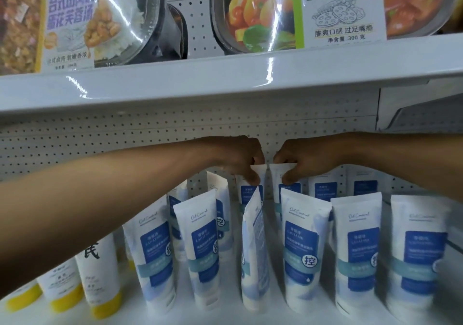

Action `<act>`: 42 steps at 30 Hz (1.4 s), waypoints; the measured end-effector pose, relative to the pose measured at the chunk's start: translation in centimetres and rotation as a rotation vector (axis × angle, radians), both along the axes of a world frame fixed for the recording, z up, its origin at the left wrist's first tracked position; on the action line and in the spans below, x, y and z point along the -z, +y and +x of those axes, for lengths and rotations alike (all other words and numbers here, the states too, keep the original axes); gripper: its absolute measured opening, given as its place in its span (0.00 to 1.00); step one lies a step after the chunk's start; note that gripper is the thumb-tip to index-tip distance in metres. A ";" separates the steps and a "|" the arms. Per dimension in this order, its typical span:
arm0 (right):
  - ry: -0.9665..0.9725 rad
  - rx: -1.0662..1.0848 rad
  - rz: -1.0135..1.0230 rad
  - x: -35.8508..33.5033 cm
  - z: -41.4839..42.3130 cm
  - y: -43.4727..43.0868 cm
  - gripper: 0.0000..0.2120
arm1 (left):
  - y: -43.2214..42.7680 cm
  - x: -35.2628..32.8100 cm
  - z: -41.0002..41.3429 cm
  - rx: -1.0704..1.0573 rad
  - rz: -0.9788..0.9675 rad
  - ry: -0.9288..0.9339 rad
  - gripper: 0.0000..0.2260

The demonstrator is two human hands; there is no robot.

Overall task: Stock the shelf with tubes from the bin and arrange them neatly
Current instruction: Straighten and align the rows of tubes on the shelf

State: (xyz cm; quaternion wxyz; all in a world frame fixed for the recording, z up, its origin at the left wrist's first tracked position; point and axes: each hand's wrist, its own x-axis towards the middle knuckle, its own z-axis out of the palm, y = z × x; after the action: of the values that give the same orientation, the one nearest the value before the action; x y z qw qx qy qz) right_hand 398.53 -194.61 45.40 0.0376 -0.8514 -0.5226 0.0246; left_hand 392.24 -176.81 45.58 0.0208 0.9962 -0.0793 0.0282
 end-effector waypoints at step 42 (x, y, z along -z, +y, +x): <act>0.097 -0.062 -0.022 -0.3 -2.4 5.9 0.02 | 6.2 0.0 -2.5 -0.128 0.009 0.019 0.20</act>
State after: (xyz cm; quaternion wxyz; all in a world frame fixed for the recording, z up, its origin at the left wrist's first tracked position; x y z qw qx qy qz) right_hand 396.12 -188.69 45.69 0.0526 -0.8329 -0.5461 0.0728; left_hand 389.77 -170.58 45.60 0.0154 0.9996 -0.0155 0.0195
